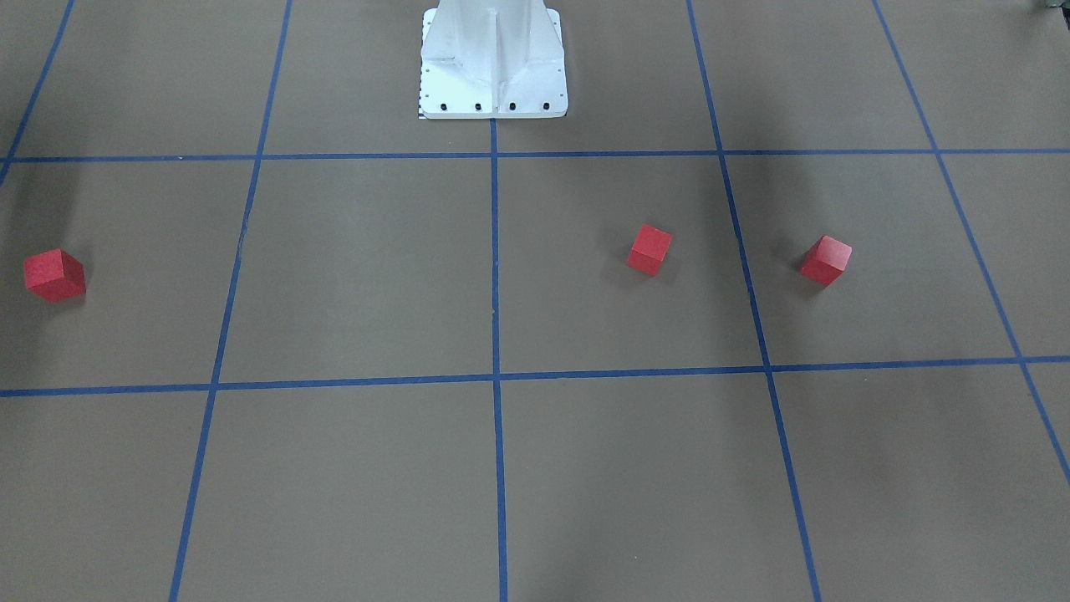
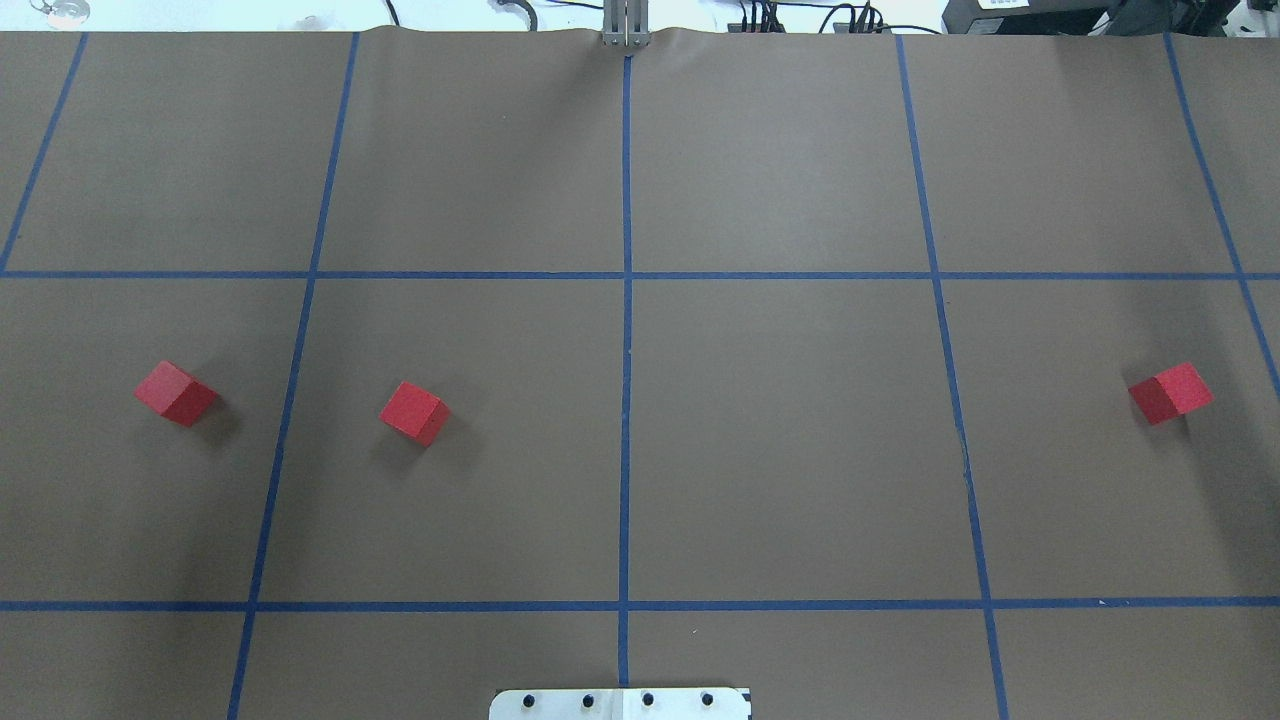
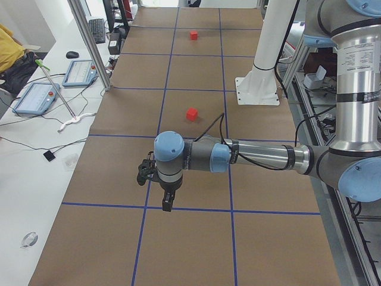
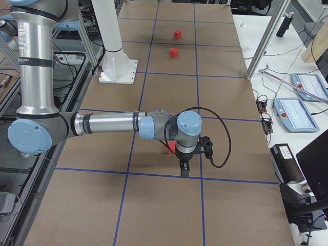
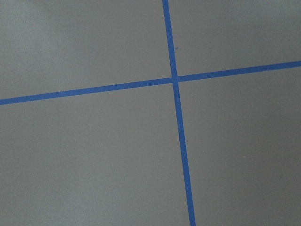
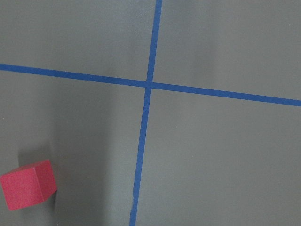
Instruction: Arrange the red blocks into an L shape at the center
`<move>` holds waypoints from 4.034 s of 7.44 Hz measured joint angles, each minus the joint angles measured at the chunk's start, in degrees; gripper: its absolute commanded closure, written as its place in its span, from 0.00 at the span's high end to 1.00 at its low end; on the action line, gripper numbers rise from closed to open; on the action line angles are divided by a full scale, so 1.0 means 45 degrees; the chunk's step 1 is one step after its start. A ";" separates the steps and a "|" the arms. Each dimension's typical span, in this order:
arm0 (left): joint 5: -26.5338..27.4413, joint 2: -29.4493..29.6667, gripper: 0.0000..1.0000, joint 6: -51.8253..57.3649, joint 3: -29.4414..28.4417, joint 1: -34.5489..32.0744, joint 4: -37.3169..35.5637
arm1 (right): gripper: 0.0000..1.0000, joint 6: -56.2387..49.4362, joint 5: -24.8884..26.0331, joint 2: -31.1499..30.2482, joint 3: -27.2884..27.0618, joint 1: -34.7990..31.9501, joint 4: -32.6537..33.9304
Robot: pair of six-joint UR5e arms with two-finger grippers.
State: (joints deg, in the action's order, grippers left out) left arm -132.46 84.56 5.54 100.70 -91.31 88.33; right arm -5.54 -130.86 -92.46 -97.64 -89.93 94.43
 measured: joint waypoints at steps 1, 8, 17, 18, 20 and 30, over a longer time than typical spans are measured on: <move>-0.0015 -0.0018 1.00 0.0000 0.0016 0.0000 0.0004 | 0.99 0.0000 -0.0006 0.0000 0.0000 0.0003 -0.0005; -0.0018 0.0064 1.00 -0.0096 0.0827 0.0037 0.0380 | 0.99 0.0034 0.0012 0.0383 -0.1063 0.0004 -0.0490; -0.0133 0.0756 1.00 -0.0090 0.0573 0.0715 0.5157 | 0.99 0.1305 -0.0899 0.0531 -0.0911 0.1072 -0.3197; -0.0131 0.0753 1.00 -0.0105 0.0353 0.0877 0.5578 | 0.99 0.1315 -0.1687 0.0389 -0.0915 0.1492 -0.3209; -0.0130 0.0762 1.00 -0.0115 0.0083 0.1282 0.6145 | 0.98 0.1303 -0.2360 -0.0482 -0.0915 0.2235 -0.3776; -0.0244 0.0730 1.00 -0.0090 0.0101 0.1502 0.6307 | 0.98 0.5699 0.0532 -0.1212 0.0703 0.6557 -0.7666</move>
State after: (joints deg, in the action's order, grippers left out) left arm -133.56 87.85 5.13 101.16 -84.55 116.72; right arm 20.11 -128.47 -97.92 -94.48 -60.42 59.93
